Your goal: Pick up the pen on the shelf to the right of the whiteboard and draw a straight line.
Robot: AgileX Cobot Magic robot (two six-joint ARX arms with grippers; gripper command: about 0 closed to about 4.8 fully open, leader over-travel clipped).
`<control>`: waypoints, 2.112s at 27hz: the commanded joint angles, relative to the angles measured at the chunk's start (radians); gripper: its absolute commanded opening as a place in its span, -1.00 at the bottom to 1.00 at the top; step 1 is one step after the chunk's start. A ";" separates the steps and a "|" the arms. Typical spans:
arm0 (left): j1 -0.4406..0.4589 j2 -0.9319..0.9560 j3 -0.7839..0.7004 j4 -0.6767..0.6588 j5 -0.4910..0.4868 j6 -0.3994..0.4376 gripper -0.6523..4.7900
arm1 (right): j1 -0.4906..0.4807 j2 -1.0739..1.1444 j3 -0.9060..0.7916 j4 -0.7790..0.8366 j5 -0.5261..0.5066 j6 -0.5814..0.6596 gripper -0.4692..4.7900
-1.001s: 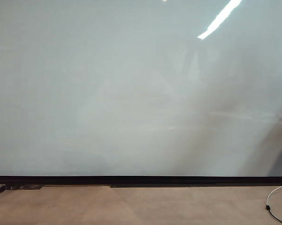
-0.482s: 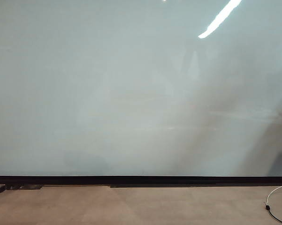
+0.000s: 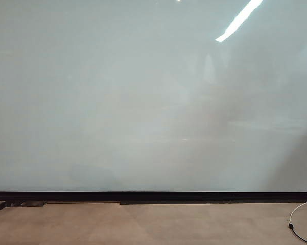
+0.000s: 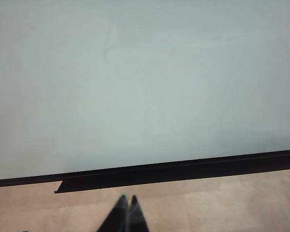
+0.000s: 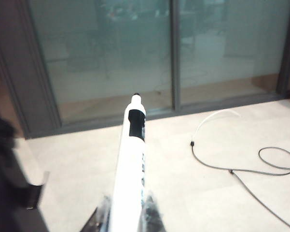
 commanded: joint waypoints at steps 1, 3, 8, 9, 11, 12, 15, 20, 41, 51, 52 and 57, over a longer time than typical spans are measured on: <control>0.000 0.000 0.003 0.005 0.003 0.001 -0.78 | -0.003 -0.194 -0.164 0.001 0.061 0.042 -0.84; 0.000 0.000 0.003 0.005 0.003 0.001 -0.78 | 0.013 -0.302 -0.248 -0.032 0.102 0.052 -0.84; -0.001 0.000 0.003 0.005 0.003 0.001 -0.78 | 0.163 -0.686 -0.402 -0.309 0.270 0.042 -0.84; 0.000 0.000 0.003 0.005 0.003 0.001 -0.78 | 0.212 -0.770 -0.401 -0.436 0.270 0.038 -0.84; 0.000 0.000 0.003 0.005 0.003 0.001 -0.78 | 0.314 -0.871 -0.395 -0.584 0.296 0.002 -0.84; 0.000 0.000 0.003 0.005 0.003 0.001 -0.78 | 0.359 -0.904 -0.394 -0.624 0.322 -0.009 -0.84; -0.001 0.000 0.003 0.003 0.002 0.001 -0.78 | 0.518 -1.004 -0.394 -0.739 0.393 -0.018 -0.84; 0.000 0.000 0.003 0.004 0.003 0.001 -0.78 | 0.859 -1.065 -0.393 -0.803 0.537 -0.018 -0.84; 0.000 0.000 0.003 0.003 0.003 0.001 -0.78 | 1.350 -0.172 0.117 -0.542 0.404 -0.026 -0.84; 0.000 0.000 0.003 0.003 0.003 0.001 -0.78 | 1.289 -0.043 0.188 -0.460 0.303 -0.026 -0.84; 0.000 0.000 0.003 0.003 0.003 0.001 -0.78 | 1.270 -0.043 0.188 -0.453 0.277 -0.026 -0.84; 0.000 0.000 0.003 0.003 0.003 0.001 -0.78 | 1.224 -0.043 0.189 -0.455 0.207 -0.024 -0.84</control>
